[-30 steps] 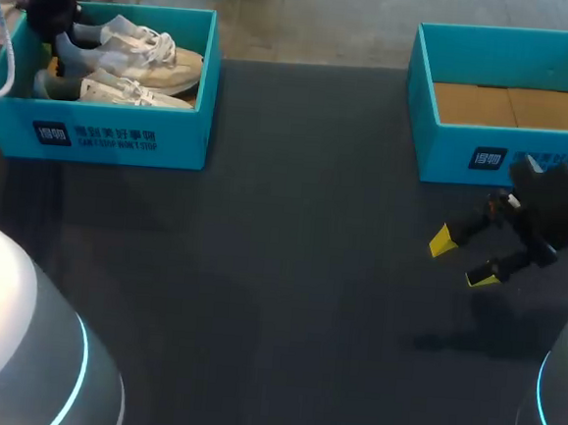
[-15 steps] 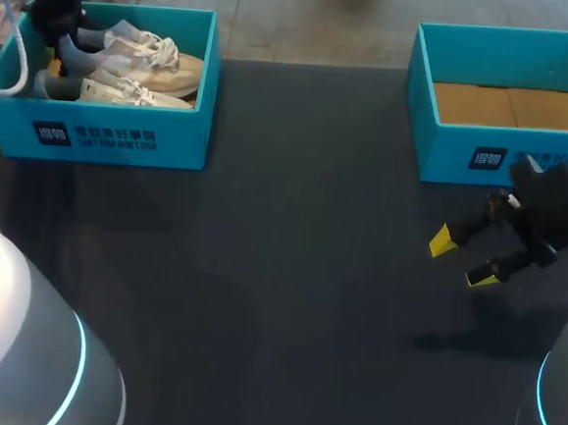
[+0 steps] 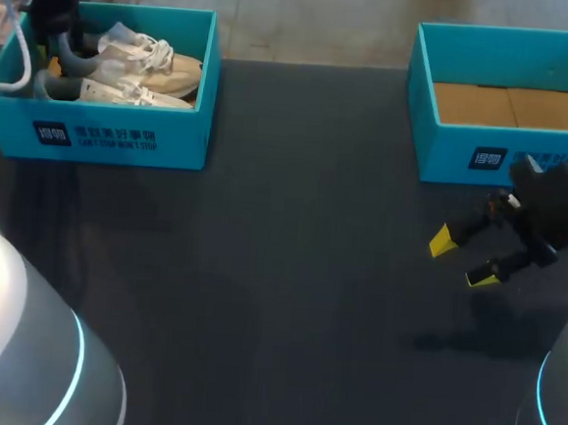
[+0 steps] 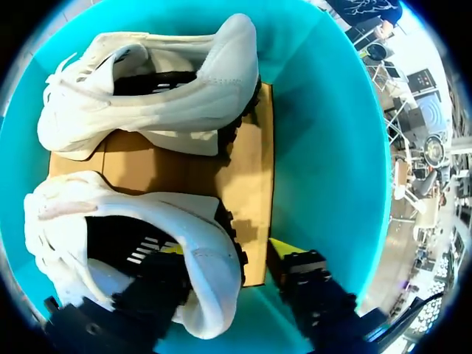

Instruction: Take the shoe out of the shoebox, open the shoe tongue, remove and reinsert the insole, then place the shoe into the shoebox

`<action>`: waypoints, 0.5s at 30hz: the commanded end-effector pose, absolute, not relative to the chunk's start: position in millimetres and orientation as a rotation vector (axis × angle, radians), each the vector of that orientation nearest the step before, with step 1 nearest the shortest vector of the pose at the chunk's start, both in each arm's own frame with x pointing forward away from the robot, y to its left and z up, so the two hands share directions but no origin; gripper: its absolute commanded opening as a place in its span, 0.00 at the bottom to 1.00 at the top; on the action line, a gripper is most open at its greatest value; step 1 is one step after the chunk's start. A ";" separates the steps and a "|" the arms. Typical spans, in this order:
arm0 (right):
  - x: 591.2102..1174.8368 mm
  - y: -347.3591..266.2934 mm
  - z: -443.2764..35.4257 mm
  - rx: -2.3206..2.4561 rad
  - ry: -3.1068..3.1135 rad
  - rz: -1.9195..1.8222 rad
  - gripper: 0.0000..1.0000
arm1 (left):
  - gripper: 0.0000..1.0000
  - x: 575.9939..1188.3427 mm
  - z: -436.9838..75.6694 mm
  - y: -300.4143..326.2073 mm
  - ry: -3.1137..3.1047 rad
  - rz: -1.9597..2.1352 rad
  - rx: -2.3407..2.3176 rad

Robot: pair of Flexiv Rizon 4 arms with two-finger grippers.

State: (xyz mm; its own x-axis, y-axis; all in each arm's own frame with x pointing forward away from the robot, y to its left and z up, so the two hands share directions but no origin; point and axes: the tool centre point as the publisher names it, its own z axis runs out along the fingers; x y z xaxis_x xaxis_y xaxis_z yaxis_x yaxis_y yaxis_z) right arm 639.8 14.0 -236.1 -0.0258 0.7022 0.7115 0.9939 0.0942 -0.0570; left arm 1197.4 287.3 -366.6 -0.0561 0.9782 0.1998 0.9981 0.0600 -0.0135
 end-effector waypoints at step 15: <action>638.3 14.6 -236.3 -1.671 -1.789 -0.637 1.00 | 1.00 1194.8 -321.0 283.5 -2.298 -0.159 -2.070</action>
State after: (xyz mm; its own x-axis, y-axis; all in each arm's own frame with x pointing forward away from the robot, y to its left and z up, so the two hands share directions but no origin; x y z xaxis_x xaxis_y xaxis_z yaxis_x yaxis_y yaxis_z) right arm 639.8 14.0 -236.1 -0.0258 0.7022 0.7115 0.9939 0.0942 -0.0570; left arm 1205.8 283.5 -330.4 -0.1064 0.9889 0.1035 0.9941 0.1037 0.0310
